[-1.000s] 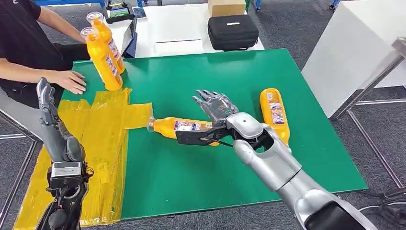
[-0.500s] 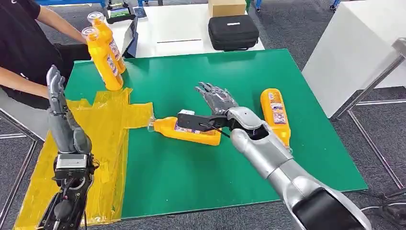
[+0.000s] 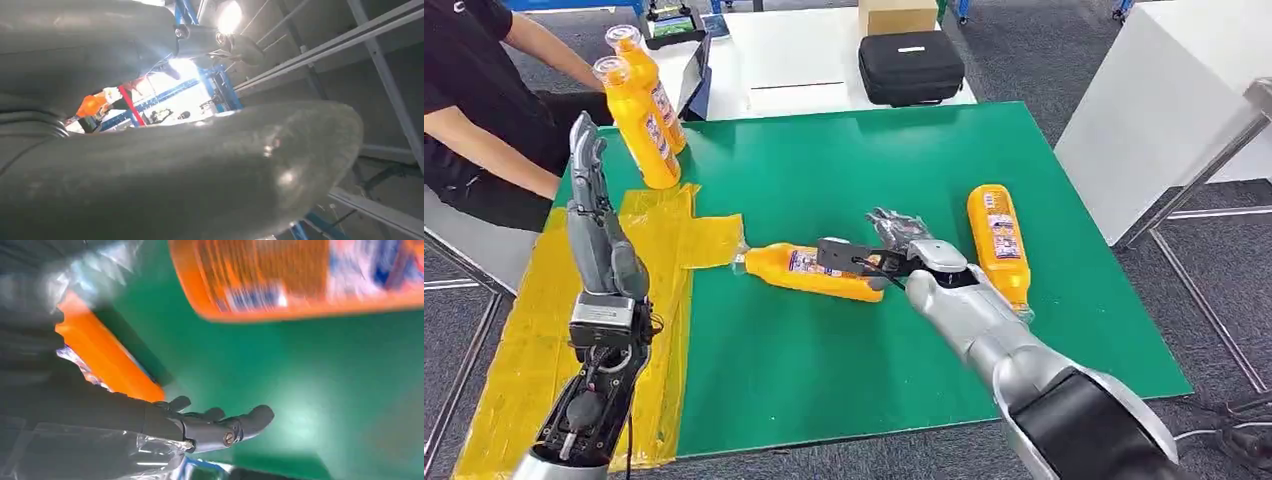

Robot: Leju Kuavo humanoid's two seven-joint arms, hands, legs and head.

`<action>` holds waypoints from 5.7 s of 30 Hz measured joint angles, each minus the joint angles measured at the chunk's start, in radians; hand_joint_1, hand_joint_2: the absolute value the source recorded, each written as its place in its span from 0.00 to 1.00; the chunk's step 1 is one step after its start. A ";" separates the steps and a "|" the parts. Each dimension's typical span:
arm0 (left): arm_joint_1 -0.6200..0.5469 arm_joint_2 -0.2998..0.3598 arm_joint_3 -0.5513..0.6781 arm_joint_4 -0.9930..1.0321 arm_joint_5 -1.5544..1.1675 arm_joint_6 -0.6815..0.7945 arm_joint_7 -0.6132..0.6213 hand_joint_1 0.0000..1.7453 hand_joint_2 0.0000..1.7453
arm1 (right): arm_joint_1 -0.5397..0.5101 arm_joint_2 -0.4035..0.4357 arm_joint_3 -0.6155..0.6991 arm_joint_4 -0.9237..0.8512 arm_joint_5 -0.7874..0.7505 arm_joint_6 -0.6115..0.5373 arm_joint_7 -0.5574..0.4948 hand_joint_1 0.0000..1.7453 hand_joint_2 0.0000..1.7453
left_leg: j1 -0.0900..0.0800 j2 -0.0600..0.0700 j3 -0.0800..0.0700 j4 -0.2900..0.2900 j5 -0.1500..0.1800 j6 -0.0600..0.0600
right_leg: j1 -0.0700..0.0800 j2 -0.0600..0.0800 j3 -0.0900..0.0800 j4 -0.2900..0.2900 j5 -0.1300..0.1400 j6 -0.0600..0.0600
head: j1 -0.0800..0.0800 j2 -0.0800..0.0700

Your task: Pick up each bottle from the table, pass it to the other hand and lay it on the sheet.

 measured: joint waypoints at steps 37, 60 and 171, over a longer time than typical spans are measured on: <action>0.022 0.002 -0.024 0.021 0.024 0.013 -0.013 0.00 0.00 | 0.004 0.089 0.013 0.068 0.085 0.063 -0.021 0.00 1.00 | 0.000 0.001 -0.001 0.000 0.000 0.000 | 0.000 0.000 -0.002 0.000 0.000 0.000 | 0.000 0.000; 0.013 0.000 -0.026 0.006 0.036 -0.022 -0.001 0.00 0.00 | 0.056 0.106 0.046 0.094 0.146 0.213 0.058 1.00 1.00 | 0.000 0.002 0.000 0.000 -0.001 -0.001 | 0.000 0.001 -0.002 0.000 0.000 -0.001 | -0.002 0.000; -0.055 -0.169 0.029 0.279 0.914 -0.438 0.429 0.00 1.00 | 0.075 0.183 0.404 -0.190 -0.105 -0.287 0.103 1.00 1.00 | 0.000 0.011 0.003 0.000 -0.009 0.001 | 0.000 0.008 -0.001 -0.001 -0.005 0.000 | 0.000 0.000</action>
